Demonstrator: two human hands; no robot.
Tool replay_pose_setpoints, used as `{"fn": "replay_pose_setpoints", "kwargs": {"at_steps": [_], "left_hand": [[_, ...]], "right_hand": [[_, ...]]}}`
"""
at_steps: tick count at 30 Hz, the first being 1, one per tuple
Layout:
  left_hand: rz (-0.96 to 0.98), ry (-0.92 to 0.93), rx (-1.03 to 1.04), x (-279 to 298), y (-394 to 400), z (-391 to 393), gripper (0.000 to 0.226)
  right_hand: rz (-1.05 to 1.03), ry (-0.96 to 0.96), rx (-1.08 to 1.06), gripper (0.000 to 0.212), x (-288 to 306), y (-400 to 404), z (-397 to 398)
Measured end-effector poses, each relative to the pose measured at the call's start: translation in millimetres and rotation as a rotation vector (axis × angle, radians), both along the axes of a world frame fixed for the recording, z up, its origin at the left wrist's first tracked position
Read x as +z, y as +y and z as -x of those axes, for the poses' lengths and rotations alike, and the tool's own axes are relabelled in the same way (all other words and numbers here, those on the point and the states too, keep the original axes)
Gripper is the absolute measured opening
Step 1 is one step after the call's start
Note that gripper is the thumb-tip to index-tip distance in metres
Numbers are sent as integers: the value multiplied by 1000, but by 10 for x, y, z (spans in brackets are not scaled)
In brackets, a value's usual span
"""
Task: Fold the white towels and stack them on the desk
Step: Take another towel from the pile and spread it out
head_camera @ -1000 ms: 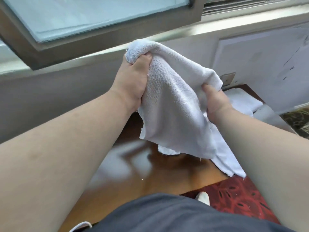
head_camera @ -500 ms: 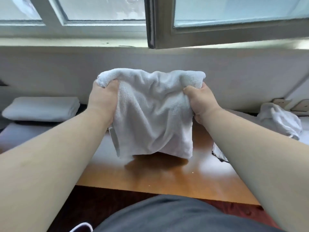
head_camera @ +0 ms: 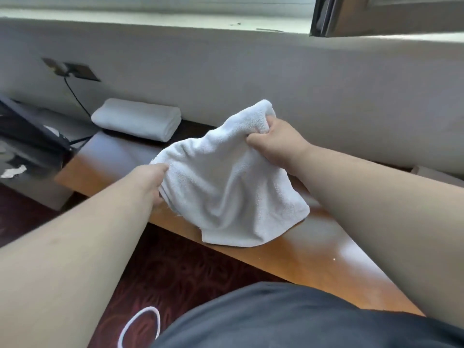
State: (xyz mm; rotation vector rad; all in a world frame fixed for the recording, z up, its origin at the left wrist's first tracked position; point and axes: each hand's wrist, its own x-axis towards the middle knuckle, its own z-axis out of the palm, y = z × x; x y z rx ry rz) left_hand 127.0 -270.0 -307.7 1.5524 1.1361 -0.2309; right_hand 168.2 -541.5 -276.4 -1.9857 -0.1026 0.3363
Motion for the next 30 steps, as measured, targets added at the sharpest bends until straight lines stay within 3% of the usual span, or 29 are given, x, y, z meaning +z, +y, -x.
{"fn": "replay_pose_setpoints", "kwargs": {"at_steps": [2,3,5,7,10,11,15,16,19,20,24,26,29,30], "left_hand": [[-305,57,-76,-23,-74,44,68],[-485,0,-172,4,-146,36,76],[-757,-320,-528,106,-294,-25,79],[-923,-610,-1016,233,-383,-157,77],[-1042,-744,-1511,319,-387,-449,64],[-1072,-746,-1581,308,-359,-572,63],[-1214,-731,-1772,161,-163,-1018,67],[-1221,-740,-1805,116,-118,-1122,68],[-1260,-742,-1955,-85,-92,-1332,58],[-1307,-745,-2008,-169,-107,-1370,54],[-1528,-759,-2164,-355,-300,-1515,39],[-1544,-754,-2179,-359,-433,-1507,28],[-1537,-657,-2200,-359,-638,-1431,19],[-1508,-649,-2209,-382,-700,-1395,17]], "right_hand": [[83,-4,87,32,-87,74,19],[134,-16,130,30,-139,121,31],[241,-42,194,27,-236,237,34],[285,-60,224,16,-291,376,-32],[328,-83,228,13,-312,589,-203],[338,-68,203,17,-327,646,-261],[370,-25,78,67,-476,752,-398],[356,-21,45,69,-529,769,-401],[293,17,-94,35,-763,785,-306],[299,28,-134,35,-859,759,-252],[444,203,-176,78,-1180,420,126],[591,311,-162,71,-1323,202,314],[720,318,-146,32,-1420,34,419],[742,287,-155,28,-1425,28,411]]}}
